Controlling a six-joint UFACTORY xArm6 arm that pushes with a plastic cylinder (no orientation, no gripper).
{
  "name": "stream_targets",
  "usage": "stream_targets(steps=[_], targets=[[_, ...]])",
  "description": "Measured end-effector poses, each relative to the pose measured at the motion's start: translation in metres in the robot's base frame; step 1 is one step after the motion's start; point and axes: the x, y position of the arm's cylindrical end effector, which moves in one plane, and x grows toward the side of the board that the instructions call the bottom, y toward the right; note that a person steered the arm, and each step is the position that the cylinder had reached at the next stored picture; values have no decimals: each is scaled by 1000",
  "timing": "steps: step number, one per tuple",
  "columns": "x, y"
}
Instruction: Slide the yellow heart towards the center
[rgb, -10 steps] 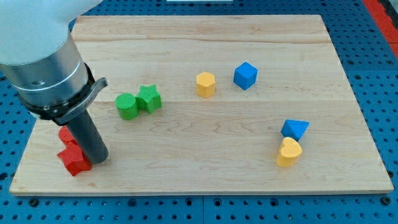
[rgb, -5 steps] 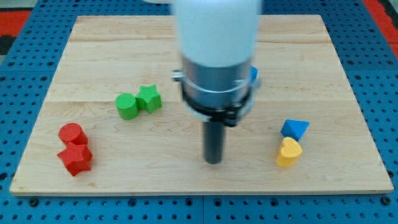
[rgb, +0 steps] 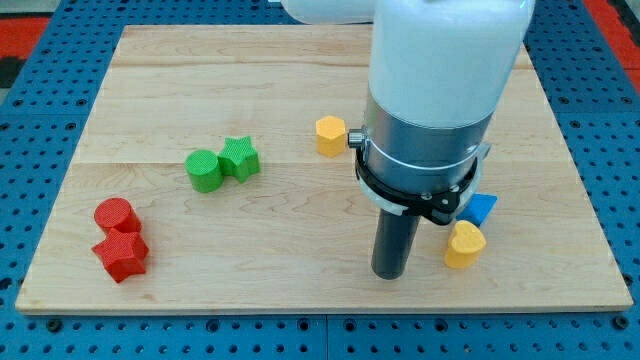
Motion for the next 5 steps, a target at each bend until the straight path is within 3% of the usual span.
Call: stream_targets(steps=[2,5], targets=[[36,14],[23,106]])
